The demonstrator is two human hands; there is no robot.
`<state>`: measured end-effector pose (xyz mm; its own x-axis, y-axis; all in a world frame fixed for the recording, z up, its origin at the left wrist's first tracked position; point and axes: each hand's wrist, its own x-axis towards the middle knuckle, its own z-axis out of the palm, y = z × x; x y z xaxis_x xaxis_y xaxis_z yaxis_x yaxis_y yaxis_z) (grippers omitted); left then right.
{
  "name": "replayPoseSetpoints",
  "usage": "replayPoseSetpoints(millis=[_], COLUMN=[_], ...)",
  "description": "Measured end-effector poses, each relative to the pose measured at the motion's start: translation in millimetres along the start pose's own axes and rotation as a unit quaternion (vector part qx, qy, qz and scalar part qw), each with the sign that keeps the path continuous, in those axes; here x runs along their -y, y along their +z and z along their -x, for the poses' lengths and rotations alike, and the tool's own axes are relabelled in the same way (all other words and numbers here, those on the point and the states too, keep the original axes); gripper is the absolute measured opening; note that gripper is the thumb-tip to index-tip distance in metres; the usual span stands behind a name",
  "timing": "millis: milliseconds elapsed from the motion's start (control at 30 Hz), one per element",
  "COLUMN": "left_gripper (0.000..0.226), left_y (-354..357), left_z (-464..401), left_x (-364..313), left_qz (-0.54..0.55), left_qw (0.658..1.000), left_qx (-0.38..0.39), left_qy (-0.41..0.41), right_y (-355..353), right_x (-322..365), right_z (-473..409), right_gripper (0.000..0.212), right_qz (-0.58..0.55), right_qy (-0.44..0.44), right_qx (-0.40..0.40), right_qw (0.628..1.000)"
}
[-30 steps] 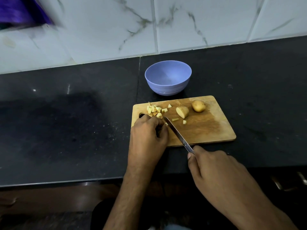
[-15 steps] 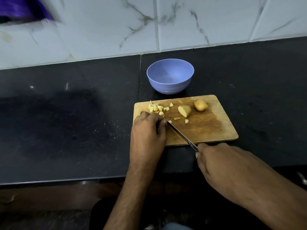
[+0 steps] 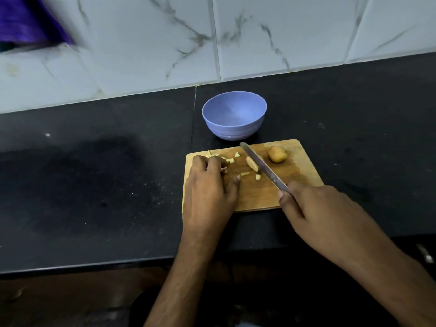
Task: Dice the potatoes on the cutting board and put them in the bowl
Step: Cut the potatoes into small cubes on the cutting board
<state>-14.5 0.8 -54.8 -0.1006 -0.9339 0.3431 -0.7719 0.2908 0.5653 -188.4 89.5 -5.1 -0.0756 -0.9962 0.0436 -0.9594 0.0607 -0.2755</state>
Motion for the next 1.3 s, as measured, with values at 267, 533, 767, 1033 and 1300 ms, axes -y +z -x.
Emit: replayPoseSetpoints(millis=[267,533,767,1033,1300], left_gripper=[0.005,0.018,0.019,0.018,0.013], left_y=[2.7,13.8,13.1,15.1,18.3], left_z=[-0.2,-10.5,-4.4,-4.3,-3.6], left_x=[-4.2,-6.3,-4.7,-2.7,-6.6], left_qz=[-0.048,-0.081,-0.070,-0.041,-0.120], left_qw=[0.997,0.991,0.987,0.994,0.988], left_qx=[-0.022,-0.006,-0.028,0.008,0.000], left_qy=[0.059,0.103,0.139,0.097,0.101], right_y=[27.6,27.4,25.9,25.0,17.8], right_x=[-11.9,-13.3,-12.6,-6.5,0.9], right_z=[-17.6,-15.4,-12.7,23.5,24.0], right_gripper=[0.031,0.028,0.029,0.032,0.031], right_qz=[-0.055,-0.055,-0.051,-0.010,0.000], right_qy=[0.010,-0.003,-0.011,0.007,0.004], right_qx=[-0.080,-0.093,-0.064,-0.012,0.016], right_qw=[0.995,0.994,0.997,1.000,1.000])
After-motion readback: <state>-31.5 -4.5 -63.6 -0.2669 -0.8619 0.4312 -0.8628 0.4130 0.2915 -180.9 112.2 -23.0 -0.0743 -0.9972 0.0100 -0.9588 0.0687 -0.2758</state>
